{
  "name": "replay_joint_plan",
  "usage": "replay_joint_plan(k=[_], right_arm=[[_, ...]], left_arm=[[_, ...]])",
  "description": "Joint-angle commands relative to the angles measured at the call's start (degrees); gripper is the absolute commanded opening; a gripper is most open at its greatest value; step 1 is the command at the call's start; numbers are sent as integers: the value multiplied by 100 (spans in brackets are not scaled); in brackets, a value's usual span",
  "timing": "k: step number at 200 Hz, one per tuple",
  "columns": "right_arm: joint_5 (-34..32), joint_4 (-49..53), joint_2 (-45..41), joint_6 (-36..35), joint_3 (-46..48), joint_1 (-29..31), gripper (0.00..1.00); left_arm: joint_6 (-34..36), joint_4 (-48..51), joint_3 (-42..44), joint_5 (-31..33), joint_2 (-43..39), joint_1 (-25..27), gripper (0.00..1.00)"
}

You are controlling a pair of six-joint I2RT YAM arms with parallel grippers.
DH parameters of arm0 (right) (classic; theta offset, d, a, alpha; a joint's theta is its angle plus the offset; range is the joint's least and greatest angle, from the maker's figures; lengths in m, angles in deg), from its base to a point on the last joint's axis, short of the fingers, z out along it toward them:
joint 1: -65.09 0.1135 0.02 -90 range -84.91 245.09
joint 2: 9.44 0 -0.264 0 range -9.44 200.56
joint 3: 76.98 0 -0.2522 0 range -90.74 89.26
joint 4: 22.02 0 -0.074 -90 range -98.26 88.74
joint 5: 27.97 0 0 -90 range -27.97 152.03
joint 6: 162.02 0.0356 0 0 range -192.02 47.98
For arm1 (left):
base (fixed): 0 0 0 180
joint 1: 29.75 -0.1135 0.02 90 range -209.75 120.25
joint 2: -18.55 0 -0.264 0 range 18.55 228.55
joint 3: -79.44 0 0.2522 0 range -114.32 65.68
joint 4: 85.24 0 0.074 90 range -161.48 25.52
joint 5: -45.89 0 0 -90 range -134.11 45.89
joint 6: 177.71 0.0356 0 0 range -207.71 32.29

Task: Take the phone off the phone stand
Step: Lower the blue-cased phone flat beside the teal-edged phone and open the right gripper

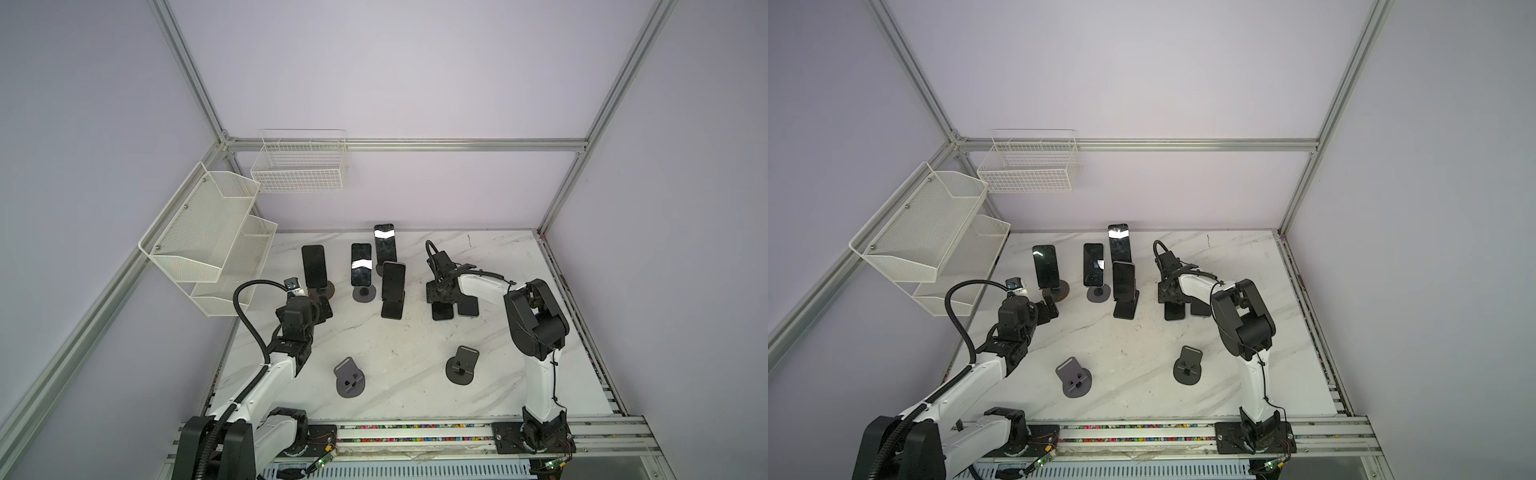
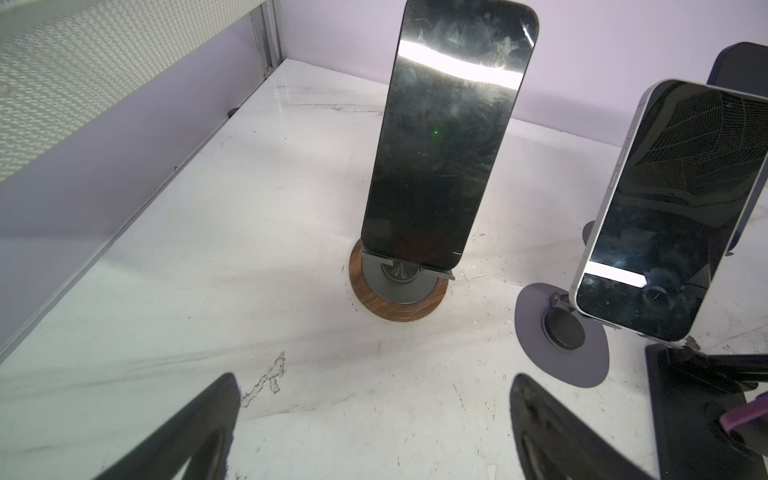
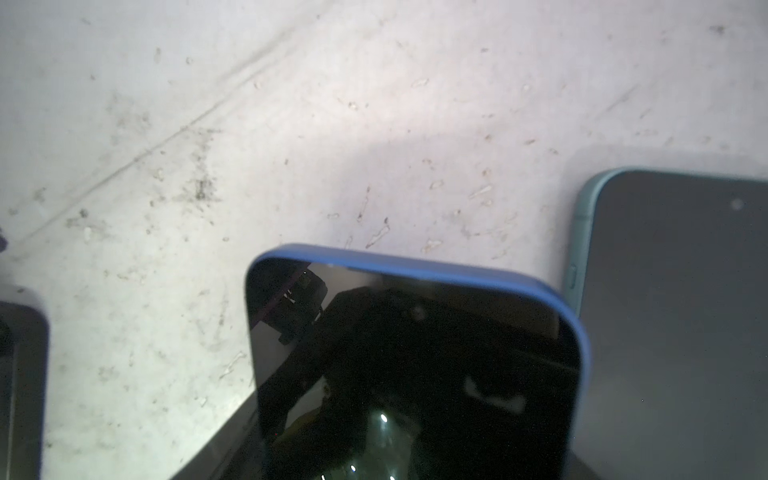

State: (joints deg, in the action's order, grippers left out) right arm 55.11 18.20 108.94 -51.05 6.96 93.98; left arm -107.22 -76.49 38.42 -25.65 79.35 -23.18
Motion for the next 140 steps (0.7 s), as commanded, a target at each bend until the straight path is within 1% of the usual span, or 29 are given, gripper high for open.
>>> replay_joint_plan(k=[1,23,37,140], right_arm=[[-126,210,254,85,316,-29,72],[-128,184,277,91,334,-25,73],[-132,173,280,91,335,-29,74],[-56,35,407,21,460,-27,77]], left_arm=[[-84,-133,-12,79,-50,38,99],[-84,-132,-15,79,-52,38,99],[-80,-133,-13,72,-50,37,99],[-80,-134,-15,77,-52,38,100]])
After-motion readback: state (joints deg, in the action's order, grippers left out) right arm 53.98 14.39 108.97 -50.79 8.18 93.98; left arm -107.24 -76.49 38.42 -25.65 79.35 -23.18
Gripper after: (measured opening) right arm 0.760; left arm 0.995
